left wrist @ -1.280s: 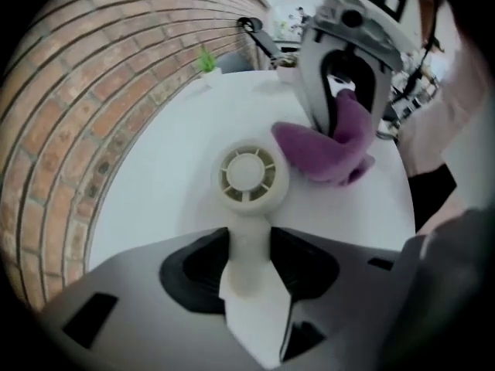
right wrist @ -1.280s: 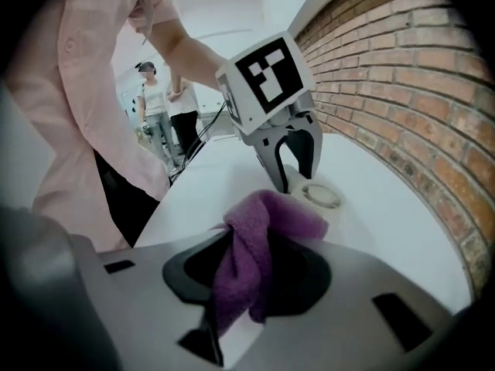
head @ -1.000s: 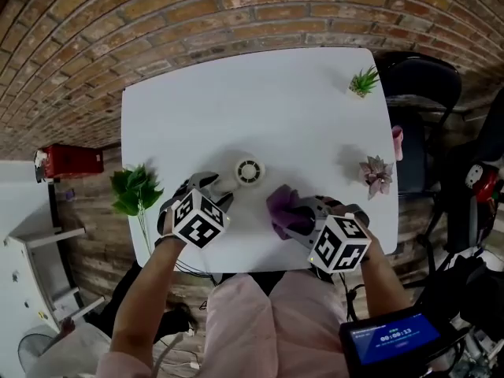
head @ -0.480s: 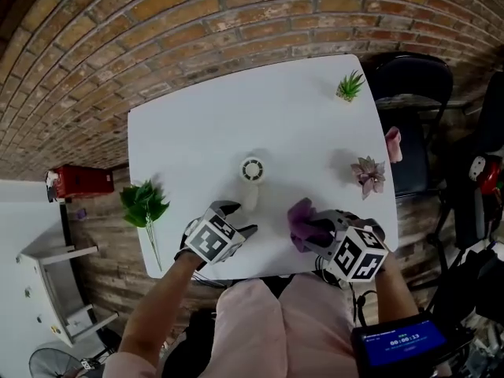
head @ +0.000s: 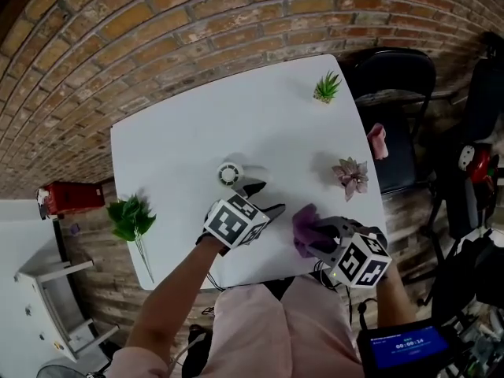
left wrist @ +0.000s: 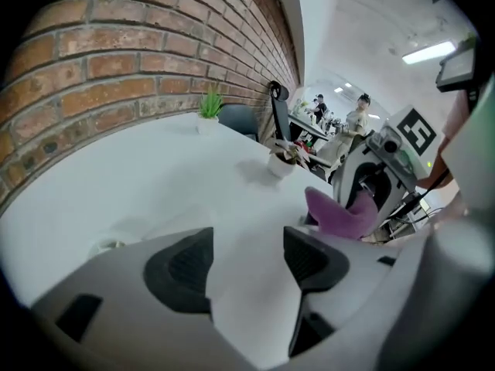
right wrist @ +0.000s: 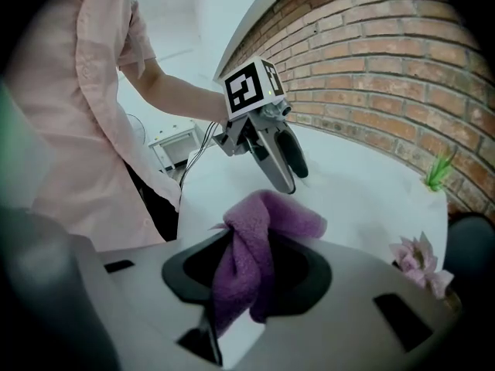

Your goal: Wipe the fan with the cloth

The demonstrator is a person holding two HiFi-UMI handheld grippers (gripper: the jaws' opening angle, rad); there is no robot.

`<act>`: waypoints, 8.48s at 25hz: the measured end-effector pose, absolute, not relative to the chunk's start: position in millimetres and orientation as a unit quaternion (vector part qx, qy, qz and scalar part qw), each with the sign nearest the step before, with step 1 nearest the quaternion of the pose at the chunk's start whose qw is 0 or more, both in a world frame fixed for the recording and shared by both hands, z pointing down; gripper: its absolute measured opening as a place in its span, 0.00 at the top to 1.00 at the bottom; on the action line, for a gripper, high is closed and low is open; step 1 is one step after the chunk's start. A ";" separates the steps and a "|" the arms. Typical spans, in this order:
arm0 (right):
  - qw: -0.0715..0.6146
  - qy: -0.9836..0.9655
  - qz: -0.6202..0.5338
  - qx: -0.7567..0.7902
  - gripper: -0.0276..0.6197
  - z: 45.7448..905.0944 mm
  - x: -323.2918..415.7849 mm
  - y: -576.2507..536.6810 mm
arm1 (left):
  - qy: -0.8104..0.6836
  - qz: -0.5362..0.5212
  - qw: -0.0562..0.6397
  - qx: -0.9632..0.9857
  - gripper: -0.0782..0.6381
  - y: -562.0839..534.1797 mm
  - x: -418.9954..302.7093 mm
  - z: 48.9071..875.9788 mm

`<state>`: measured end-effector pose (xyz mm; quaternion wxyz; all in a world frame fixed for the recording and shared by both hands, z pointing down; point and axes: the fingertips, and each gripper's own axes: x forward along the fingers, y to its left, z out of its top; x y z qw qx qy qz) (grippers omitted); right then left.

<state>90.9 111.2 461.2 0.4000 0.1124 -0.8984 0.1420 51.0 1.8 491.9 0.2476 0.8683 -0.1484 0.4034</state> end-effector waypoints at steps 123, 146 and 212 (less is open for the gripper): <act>0.367 -0.885 0.265 0.109 0.78 501.7 -36.2 -32.7 | 0.148 0.657 -0.132 0.727 0.37 2.8 -78.0 534.1; 0.341 -0.859 0.331 0.188 0.79 509.5 21.7 24.0 | 0.101 0.659 -0.075 0.742 0.37 -2.3 -86.0 536.9; 0.066 -0.906 -0.014 0.419 0.77 185.0 -17.2 -70.1 | -0.670 0.015 -0.077 0.738 0.87 -33.4 -134.8 137.6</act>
